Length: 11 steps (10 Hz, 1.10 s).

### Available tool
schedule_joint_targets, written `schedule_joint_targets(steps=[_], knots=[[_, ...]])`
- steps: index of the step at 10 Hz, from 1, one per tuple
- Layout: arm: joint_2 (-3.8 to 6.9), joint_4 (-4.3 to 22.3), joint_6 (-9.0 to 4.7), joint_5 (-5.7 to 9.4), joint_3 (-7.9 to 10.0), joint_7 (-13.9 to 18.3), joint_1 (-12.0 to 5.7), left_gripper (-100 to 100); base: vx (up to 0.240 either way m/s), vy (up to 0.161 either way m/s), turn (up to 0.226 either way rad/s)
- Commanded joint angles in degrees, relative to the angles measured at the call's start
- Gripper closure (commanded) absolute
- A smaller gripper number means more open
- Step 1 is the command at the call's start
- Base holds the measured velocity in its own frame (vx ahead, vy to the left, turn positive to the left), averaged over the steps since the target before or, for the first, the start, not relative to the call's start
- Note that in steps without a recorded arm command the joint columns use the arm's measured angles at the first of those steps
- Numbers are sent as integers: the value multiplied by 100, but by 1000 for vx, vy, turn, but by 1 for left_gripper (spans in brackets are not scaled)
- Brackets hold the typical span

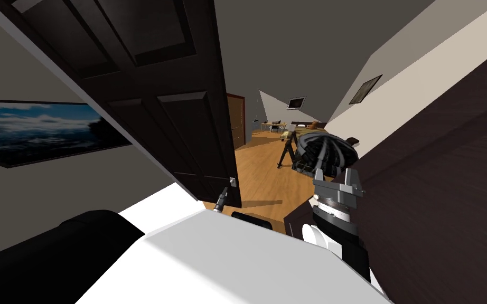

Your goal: Push the door open

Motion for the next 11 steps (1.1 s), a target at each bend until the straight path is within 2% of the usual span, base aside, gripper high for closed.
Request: schedule_joint_targets(steps=[1,2,3,4,5,6,7,8,10,11], knots=[[-71,-8,31,171,-91,84,54,-100,-109,-5,-18],[-126,-18,43,267,-143,129,88,-100,-90,-9,-19],[-246,-35,65,433,-235,207,148,-100,-104,-9,-30],[-303,-42,74,499,-271,238,171,-100,-99,-7,-20],[-410,-53,87,601,-327,286,207,-100,-88,-16,-19],[-356,-66,70,534,-297,246,197,-100,-39,-9,-3],[-200,-46,57,542,-278,256,159,-100,80,7,-14],[-152,-32,49,540,-263,255,135,-100,200,41,-13],[-122,-1,34,535,-231,253,81,-100,213,24,-13],[-148,15,26,533,-214,253,53,-100,199,2,-12]])
